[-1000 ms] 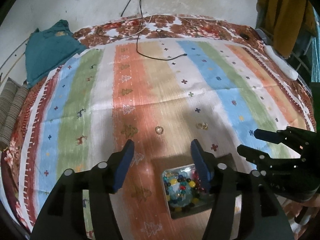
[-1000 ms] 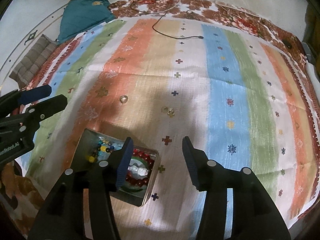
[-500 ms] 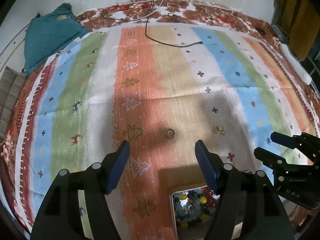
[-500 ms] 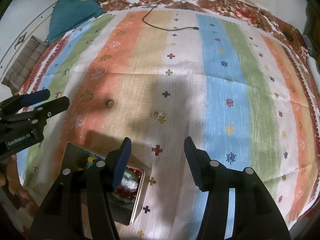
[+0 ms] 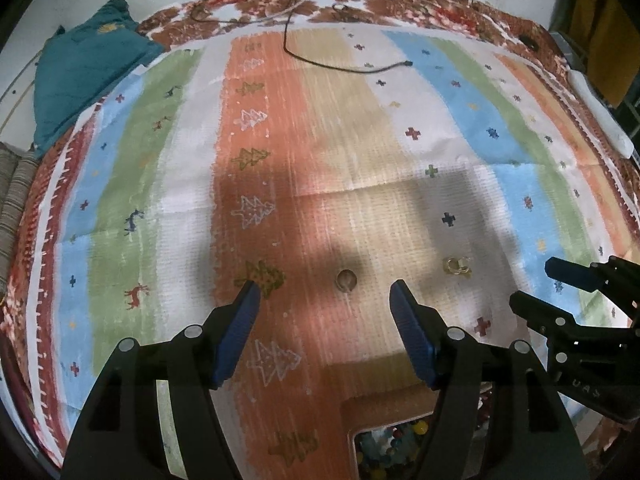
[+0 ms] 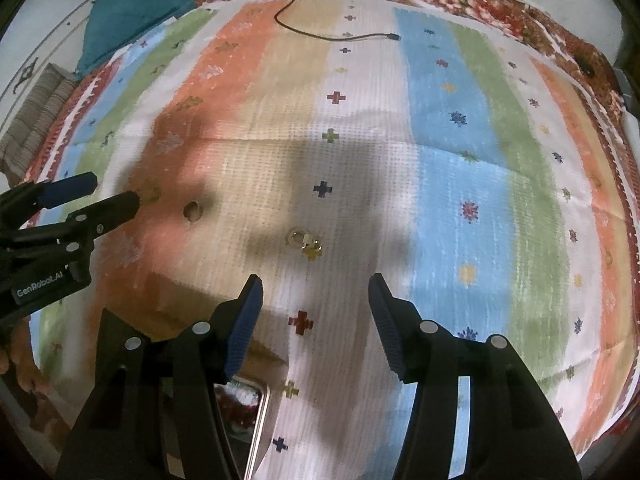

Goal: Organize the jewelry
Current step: 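Move both open tools toward the small brass and gold rings, then grasp the brass ring with the left tool while the right tool grasps the gold ring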

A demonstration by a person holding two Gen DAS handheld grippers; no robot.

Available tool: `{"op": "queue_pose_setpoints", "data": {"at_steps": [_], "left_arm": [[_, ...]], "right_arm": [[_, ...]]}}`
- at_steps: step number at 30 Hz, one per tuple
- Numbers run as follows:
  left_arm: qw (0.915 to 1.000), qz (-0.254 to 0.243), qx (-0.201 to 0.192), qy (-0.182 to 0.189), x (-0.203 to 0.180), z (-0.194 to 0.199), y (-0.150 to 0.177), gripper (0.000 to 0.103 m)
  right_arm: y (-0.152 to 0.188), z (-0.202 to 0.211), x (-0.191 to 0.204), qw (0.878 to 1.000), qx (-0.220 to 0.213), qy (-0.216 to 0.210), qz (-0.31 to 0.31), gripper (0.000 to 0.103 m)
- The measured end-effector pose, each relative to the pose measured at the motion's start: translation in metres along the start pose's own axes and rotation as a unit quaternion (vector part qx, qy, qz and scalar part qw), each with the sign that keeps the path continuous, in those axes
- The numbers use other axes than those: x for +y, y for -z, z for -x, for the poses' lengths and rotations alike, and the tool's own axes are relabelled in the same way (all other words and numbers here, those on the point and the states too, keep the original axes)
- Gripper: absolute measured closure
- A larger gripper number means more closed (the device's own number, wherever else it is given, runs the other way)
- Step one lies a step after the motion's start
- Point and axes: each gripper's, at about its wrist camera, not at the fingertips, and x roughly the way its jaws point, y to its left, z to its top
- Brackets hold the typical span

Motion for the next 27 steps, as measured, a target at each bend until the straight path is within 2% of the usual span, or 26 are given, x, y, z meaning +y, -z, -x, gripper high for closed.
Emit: {"op": "queue_pose_setpoints", "data": {"at_steps": [15,24,27], "left_arm": [[0.9986,-0.029,0.045,0.004,-0.008,-0.041,-0.011,0.039],[0.9968,-0.027,0.075,0.004,-0.004,-0.064,-0.013,0.05],[0.9964,-0.024,0.081,0.008,-0.002,-0.068,-0.013,0.05]], "right_arm": [[-0.013,-0.036,-0.001,0.999,0.034,0.003,0.003,0.048],[-0.02,-0.053,0.002,0.999,0.044,0.005,0.007,0.048],[-0.023,-0.057,0.003,0.999,0.046,0.002,0.006,0.048]]}}
